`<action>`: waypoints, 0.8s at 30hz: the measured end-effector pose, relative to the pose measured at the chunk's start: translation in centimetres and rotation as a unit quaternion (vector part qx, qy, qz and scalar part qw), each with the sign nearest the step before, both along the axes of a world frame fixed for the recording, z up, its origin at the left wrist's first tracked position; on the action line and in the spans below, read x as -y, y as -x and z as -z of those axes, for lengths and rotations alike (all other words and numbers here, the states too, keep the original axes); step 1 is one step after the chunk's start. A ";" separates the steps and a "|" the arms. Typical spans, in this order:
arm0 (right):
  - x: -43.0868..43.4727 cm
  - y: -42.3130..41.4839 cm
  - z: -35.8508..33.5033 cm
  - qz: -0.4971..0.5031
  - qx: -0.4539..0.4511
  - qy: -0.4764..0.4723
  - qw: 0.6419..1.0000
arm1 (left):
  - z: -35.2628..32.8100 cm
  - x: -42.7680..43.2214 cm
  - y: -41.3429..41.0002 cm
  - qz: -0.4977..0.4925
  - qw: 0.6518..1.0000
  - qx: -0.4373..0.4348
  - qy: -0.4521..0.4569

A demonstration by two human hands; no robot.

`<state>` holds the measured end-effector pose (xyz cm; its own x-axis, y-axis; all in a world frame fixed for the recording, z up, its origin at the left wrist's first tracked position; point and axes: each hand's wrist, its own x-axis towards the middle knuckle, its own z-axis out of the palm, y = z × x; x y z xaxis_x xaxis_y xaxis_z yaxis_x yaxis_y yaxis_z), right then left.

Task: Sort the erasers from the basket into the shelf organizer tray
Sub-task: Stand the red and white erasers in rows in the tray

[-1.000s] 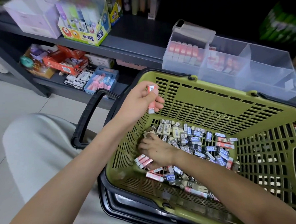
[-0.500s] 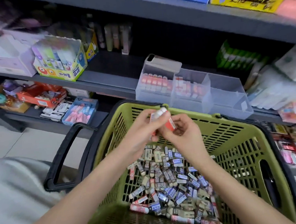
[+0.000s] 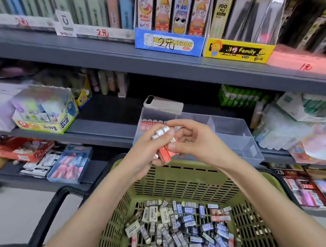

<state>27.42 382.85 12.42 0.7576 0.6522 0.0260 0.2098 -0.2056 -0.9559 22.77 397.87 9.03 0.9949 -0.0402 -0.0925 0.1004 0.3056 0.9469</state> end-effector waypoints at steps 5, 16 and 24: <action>-0.9 -3.4 0.1 0.007 -0.068 -0.026 0.997 | 0.3 -1.7 -2.4 -0.024 1.000 0.018 0.002; -4.8 -10.7 3.7 0.205 0.169 0.151 0.952 | 1.6 -3.4 -4.9 -0.234 0.968 0.074 -0.043; -5.1 -12.5 3.9 0.150 0.266 0.343 0.888 | 2.1 -4.0 -4.8 -0.249 0.968 0.029 0.013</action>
